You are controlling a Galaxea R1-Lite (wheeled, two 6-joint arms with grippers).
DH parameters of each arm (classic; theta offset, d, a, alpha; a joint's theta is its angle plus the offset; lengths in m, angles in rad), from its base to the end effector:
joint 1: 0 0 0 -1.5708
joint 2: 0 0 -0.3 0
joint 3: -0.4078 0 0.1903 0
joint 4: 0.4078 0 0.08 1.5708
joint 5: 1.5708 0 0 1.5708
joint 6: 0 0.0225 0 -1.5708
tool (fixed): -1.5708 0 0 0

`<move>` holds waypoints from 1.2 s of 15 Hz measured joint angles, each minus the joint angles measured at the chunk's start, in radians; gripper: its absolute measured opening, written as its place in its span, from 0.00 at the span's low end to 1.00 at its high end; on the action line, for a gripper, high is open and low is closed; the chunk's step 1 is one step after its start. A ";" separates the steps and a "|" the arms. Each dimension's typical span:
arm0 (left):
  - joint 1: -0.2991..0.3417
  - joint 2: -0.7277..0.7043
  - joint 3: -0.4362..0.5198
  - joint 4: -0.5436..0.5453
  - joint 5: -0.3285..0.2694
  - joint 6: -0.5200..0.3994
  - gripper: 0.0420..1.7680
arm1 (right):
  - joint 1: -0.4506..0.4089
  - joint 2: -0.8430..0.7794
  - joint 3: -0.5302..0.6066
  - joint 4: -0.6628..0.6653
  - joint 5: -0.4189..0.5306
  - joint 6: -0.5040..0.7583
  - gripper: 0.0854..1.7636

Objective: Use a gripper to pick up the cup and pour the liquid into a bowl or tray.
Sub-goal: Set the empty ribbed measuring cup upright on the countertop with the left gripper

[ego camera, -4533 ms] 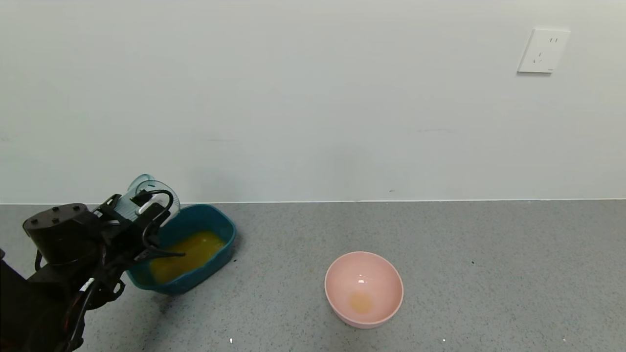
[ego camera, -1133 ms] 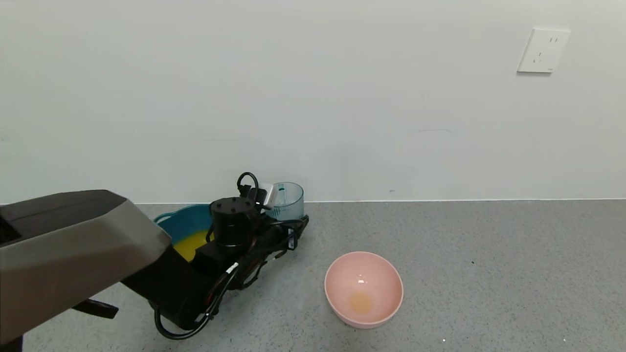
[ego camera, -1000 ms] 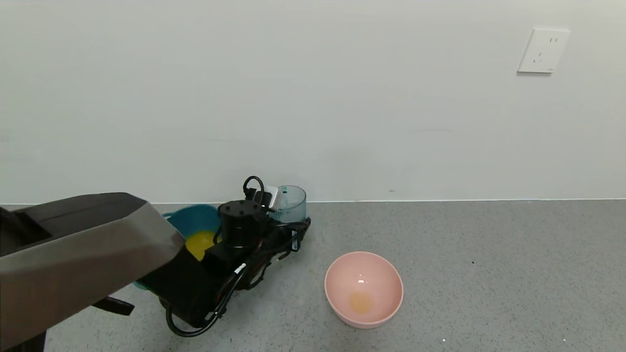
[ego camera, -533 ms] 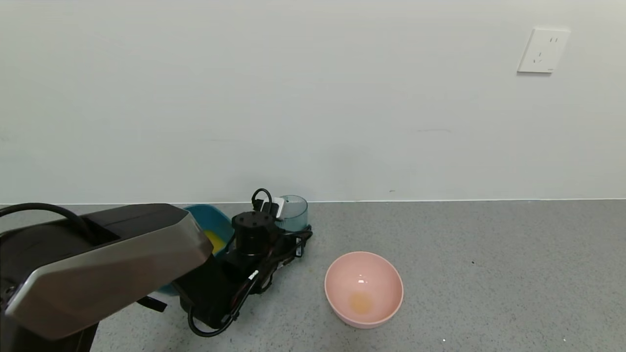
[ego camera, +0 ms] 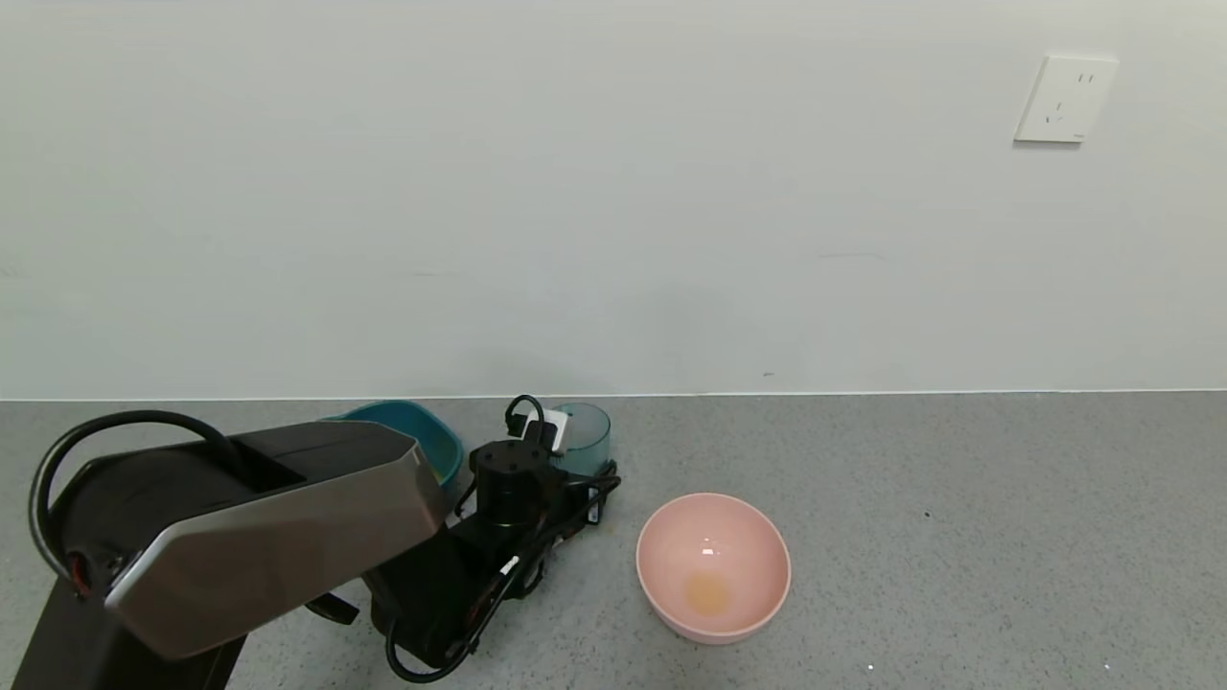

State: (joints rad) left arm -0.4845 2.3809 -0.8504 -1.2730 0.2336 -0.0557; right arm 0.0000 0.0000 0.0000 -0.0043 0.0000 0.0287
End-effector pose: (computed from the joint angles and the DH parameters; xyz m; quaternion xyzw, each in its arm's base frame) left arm 0.3549 -0.1809 0.0094 0.0177 0.1236 -0.1207 0.9848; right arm -0.0228 0.0000 0.0759 0.0143 -0.0021 0.0000 0.9999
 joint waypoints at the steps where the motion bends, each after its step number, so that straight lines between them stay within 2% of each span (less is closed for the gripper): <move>1: -0.001 0.003 0.001 0.000 0.000 0.000 0.72 | 0.000 0.000 0.000 0.000 0.000 0.000 0.97; 8: -0.002 0.013 0.004 -0.002 0.001 0.000 0.72 | 0.000 0.000 0.000 0.000 0.000 0.000 0.97; 12: -0.005 0.016 0.006 0.001 0.003 0.000 0.83 | 0.000 0.000 0.000 0.000 0.000 0.000 0.97; 18: -0.005 0.009 0.012 0.003 0.004 -0.001 0.91 | 0.000 0.000 0.000 0.000 0.000 0.000 0.97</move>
State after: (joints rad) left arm -0.4891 2.3900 -0.8385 -1.2700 0.2374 -0.0570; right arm 0.0000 0.0000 0.0000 -0.0038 0.0000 0.0287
